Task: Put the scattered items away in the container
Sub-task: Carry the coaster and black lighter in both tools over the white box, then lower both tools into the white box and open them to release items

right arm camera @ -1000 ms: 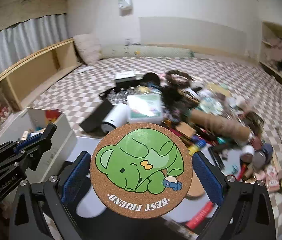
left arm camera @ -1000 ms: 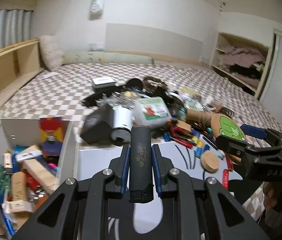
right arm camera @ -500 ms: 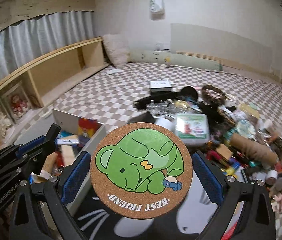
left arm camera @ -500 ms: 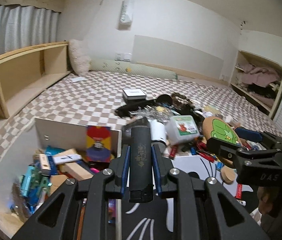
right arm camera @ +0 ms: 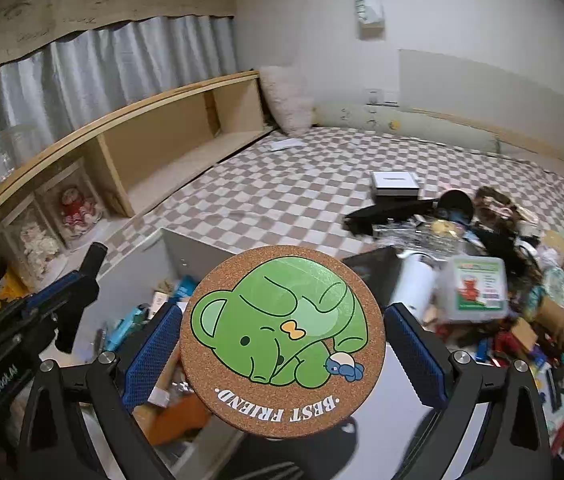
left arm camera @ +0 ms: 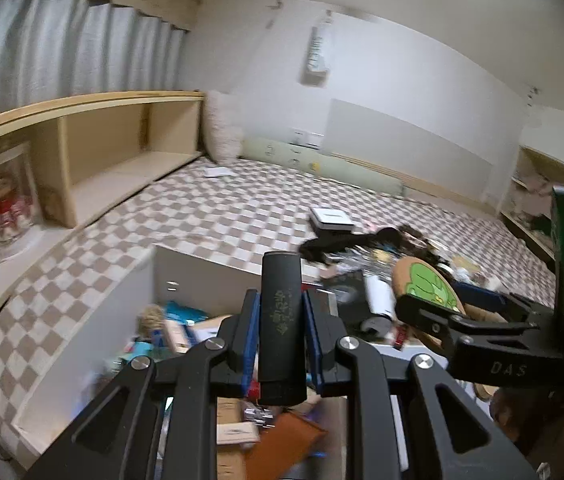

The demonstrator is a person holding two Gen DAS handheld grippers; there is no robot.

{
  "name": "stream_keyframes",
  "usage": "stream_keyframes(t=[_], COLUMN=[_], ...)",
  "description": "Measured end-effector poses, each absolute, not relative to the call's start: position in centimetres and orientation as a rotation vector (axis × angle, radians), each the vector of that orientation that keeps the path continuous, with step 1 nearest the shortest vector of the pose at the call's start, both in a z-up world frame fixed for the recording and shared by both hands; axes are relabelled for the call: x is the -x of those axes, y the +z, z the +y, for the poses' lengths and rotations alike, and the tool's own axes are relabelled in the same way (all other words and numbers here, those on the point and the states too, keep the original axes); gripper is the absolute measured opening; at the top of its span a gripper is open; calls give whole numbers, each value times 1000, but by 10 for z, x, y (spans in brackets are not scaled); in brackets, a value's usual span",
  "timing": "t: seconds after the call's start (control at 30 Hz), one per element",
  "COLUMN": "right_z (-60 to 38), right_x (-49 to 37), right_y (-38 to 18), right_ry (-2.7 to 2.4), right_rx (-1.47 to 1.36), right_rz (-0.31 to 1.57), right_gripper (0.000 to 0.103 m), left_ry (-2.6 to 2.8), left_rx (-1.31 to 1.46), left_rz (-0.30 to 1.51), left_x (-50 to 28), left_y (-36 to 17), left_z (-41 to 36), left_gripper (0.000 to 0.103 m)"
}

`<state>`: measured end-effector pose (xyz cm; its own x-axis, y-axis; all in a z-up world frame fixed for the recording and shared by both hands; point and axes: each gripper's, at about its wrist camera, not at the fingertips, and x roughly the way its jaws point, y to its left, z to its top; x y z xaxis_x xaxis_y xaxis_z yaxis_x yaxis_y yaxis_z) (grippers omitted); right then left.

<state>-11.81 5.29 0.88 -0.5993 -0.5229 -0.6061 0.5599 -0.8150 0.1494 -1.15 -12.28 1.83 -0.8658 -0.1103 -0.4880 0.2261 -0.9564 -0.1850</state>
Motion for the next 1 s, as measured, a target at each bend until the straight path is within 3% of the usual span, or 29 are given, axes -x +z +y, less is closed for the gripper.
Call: stream_keyframes(t=[0.83,0.87,0.9,0.93,1.0], right_z=[-41,-41,-41,-41,-42], right_x=[136,137,139,139,140], right_y=[-42,-44,-46,-47,-48], right_ry=[-2224,-2218,-2211,-2206,-2204], right_rx=[-986,-990,-995,-998,-999], right_rz=[100,95,88,84,83], right_gripper=[101,101,101,101,101], left_ry=[-2636,-2631,-2628,-2628,-2630], left_rx=[-831,-835,-836,-833,-825], left_rz=[451,459,465,466,467], left_x=[11,12,12,12,13], left_y=[-24,-25,-25,-25,-25], left_z=[-202,-203,-203,-203,-202], left_gripper=[21,25,39,47,53])
